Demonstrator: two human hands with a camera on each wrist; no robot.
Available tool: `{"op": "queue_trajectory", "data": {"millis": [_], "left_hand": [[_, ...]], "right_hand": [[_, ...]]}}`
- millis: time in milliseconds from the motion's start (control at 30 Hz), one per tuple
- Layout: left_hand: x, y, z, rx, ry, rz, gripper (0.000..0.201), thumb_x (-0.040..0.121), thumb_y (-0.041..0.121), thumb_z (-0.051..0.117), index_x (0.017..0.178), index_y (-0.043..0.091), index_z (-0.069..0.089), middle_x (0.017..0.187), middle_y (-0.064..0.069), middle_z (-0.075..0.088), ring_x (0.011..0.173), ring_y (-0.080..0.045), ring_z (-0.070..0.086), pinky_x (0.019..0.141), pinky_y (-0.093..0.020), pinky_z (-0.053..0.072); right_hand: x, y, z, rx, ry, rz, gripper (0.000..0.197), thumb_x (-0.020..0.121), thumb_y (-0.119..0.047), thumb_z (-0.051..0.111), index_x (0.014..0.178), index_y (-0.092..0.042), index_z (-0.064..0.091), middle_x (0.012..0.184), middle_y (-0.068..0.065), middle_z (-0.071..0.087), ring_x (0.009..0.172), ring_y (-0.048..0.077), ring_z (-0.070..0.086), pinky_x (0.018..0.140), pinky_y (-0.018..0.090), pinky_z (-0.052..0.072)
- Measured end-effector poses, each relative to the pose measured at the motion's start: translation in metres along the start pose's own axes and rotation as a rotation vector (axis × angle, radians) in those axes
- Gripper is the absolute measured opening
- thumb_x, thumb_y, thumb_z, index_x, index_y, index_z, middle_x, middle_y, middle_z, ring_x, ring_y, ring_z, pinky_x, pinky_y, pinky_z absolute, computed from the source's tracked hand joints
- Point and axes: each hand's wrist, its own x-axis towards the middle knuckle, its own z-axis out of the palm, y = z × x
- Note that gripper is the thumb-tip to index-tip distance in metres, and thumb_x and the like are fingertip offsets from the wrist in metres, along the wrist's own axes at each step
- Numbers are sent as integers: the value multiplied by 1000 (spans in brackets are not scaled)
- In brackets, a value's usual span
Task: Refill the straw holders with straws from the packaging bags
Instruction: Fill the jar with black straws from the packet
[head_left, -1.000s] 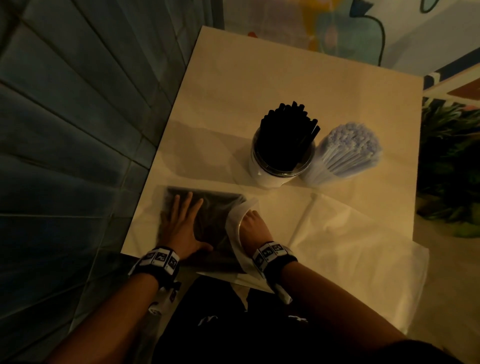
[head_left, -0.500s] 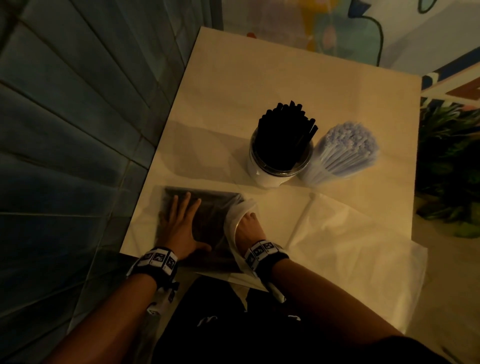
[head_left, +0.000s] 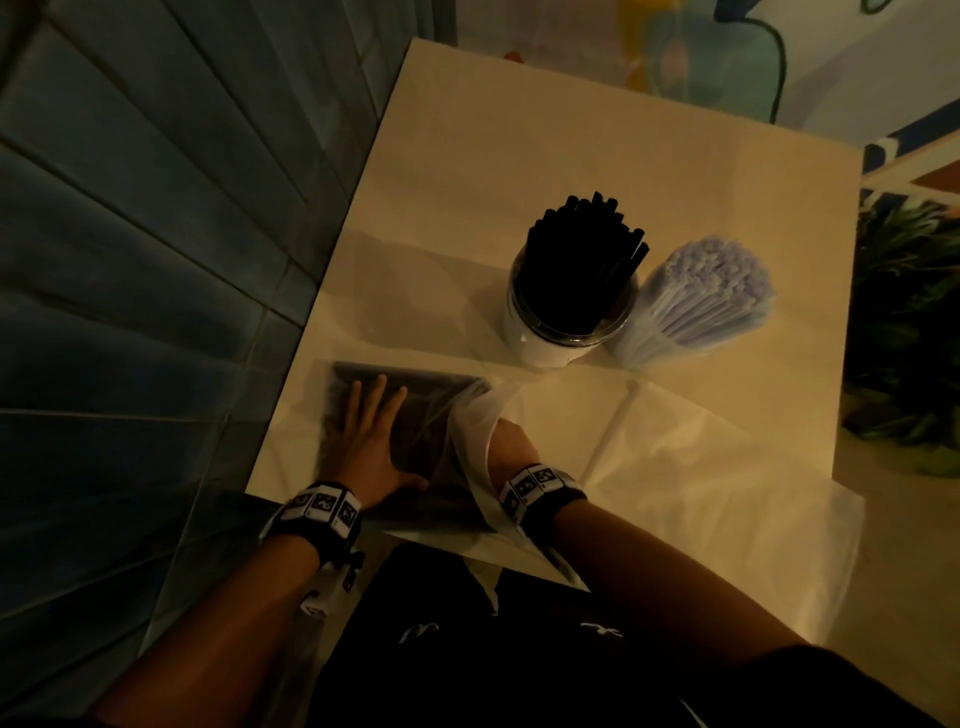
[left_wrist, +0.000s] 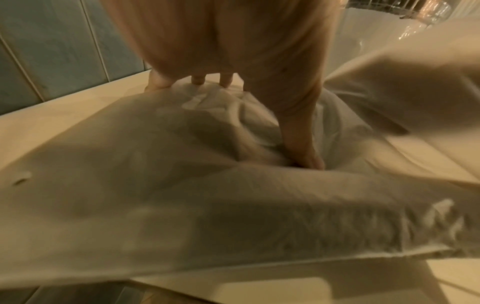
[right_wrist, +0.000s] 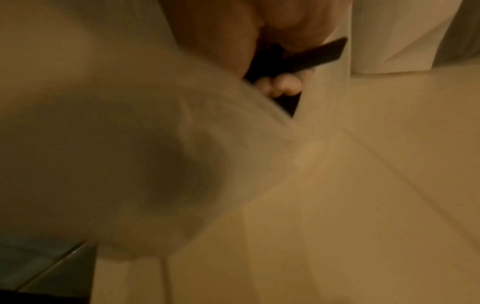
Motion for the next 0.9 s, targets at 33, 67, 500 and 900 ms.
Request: {"op": "queue_trajectory", "data": {"millis": [33,67,500,900], "left_hand": [[1,0,-1,7,1,0,132,55,61,86,155,38,2,160,14,-24,148,-20,-23,114,-68,10],[2,0,-1,14,1,-3,132,55,62,85,155,39,2,160,14,-24,148,-20,-23,114,-68,11],[5,0,-5,22,-9,-8,134,53,63,85,155,35,4,162,12,-20,149,-21,-21,114,-68,11],[6,-1,0,-38,1,-13,132,54,59,87,155,35,4,161,14,-21,148,-18,-25,115,-68,9]], "right_hand": [[-1,-3,-3,-33,45,-34,42,103,-19,40,138,3,45,136,23,53,124,36,53,107,40,39],[0,-4,-3,-69,81,-78,45,103,-23,39,139,3,44,136,24,52,125,36,53,109,40,37],[-8,-39,-18,-588,123,-104,57,98,-30,38,139,10,36,143,33,37,128,51,40,108,67,28],[-7,-19,7,-738,-71,-65,60,98,-25,24,141,13,5,144,37,29,130,53,33,114,67,21]]}}
